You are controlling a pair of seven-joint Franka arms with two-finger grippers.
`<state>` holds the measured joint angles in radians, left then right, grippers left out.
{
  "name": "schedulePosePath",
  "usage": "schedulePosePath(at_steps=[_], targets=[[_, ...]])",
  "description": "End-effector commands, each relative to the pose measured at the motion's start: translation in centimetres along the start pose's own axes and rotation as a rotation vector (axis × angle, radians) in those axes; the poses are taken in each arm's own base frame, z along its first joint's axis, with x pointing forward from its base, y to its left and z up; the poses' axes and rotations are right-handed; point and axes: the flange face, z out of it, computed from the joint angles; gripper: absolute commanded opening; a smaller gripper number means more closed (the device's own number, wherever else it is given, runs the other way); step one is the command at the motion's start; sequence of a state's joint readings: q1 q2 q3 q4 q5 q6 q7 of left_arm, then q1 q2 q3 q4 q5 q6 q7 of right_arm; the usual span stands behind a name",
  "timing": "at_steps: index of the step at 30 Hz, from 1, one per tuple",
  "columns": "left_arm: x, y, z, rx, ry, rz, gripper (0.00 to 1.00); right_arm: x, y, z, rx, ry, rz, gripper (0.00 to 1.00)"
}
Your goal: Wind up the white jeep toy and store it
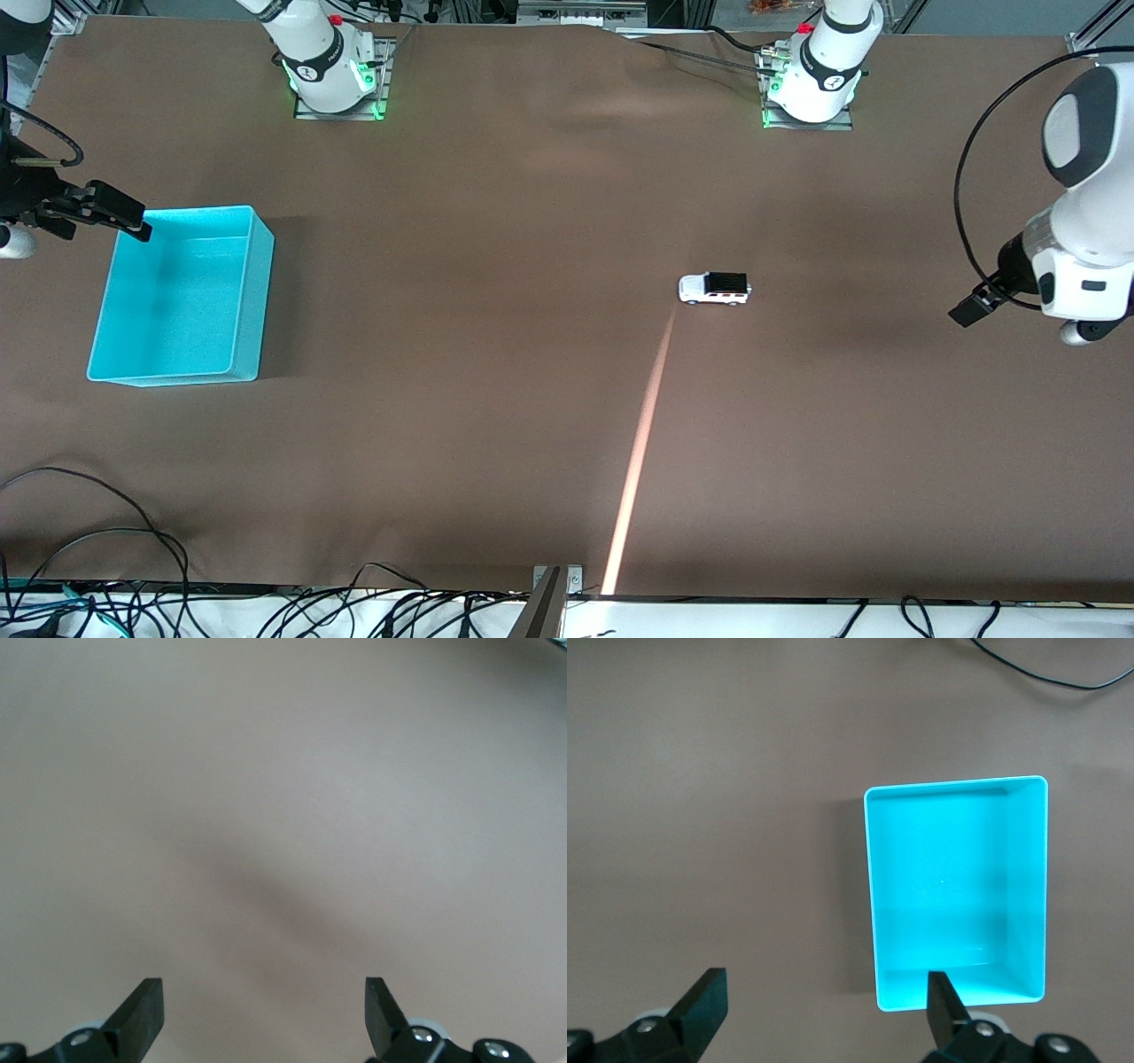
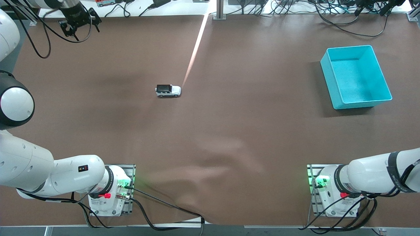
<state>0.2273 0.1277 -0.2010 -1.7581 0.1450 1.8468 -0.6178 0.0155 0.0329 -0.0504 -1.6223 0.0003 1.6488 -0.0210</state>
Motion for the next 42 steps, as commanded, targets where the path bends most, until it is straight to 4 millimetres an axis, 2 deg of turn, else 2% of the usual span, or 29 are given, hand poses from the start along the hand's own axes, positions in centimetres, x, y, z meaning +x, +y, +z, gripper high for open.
schedulePosePath(at_steps=[1, 7, 21, 30, 42], targets=[[1.2, 0.1, -3.2, -0.036, -0.009, 0.212, 1.0, 0.0, 0.0, -0.7, -0.005, 0.002, -0.016, 1.0], [1.5, 0.4, -4.9, -0.095, 0.004, 0.293, 1.0, 0.0, 0.2, -0.6, -0.005, 0.0, -0.013, 1.0], [1.7, 0.7, -5.3, -0.085, 0.006, 0.327, 1.0, 0.0, 0.2, -0.6, -0.005, 0.0, -0.013, 1.0], [1.8, 0.3, -5.3, -0.096, 0.001, 0.407, 1.0, 0.0, 0.2, -0.6, -0.005, 0.0, -0.013, 1.0], [0.5, 1.4, -5.3, -0.082, -0.024, 0.449, 1.0, -0.1, -0.1, -0.7, -0.005, 0.003, -0.014, 1.0]])
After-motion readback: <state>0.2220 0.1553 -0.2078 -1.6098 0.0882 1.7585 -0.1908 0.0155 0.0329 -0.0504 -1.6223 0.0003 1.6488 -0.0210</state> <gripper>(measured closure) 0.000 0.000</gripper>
